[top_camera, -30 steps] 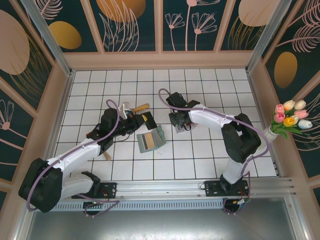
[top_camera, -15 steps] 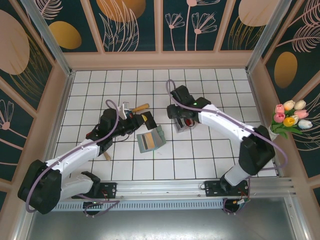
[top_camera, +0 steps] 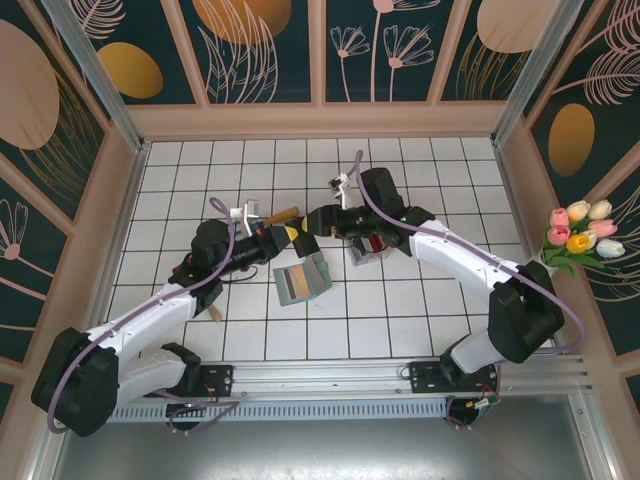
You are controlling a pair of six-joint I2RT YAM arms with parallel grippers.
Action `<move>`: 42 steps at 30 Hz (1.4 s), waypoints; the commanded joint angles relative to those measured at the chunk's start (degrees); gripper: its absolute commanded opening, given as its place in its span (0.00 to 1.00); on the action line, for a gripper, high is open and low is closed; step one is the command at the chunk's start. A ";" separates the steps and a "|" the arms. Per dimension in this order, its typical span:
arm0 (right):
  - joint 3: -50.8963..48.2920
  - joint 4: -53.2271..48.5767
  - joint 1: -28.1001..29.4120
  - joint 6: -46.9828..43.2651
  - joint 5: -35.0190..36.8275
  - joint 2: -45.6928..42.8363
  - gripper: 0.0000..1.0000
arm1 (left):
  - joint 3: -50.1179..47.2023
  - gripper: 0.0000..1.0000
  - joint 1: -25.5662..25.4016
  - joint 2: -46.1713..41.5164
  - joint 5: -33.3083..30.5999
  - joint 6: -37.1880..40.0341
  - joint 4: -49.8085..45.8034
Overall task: Put the credit cards into the card holder
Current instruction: Pass the credit card, then flip over the card slot in the card holder.
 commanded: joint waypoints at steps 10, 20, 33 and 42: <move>-3.87 5.56 -3.28 0.23 -11.49 -1.84 0.03 | -1.92 0.12 -0.18 -2.66 -2.64 -1.63 0.54; -5.30 4.26 -3.32 -0.56 -9.56 -3.76 0.00 | -0.36 0.43 -0.19 -0.62 -1.83 -0.99 -2.54; 1.94 -11.34 12.03 -3.56 28.29 6.72 0.00 | -5.02 0.78 -0.18 -3.42 -21.18 1.33 -29.42; 1.66 -16.38 13.63 -3.13 42.34 13.11 0.00 | -4.21 0.81 -0.18 3.87 -17.97 4.63 -27.83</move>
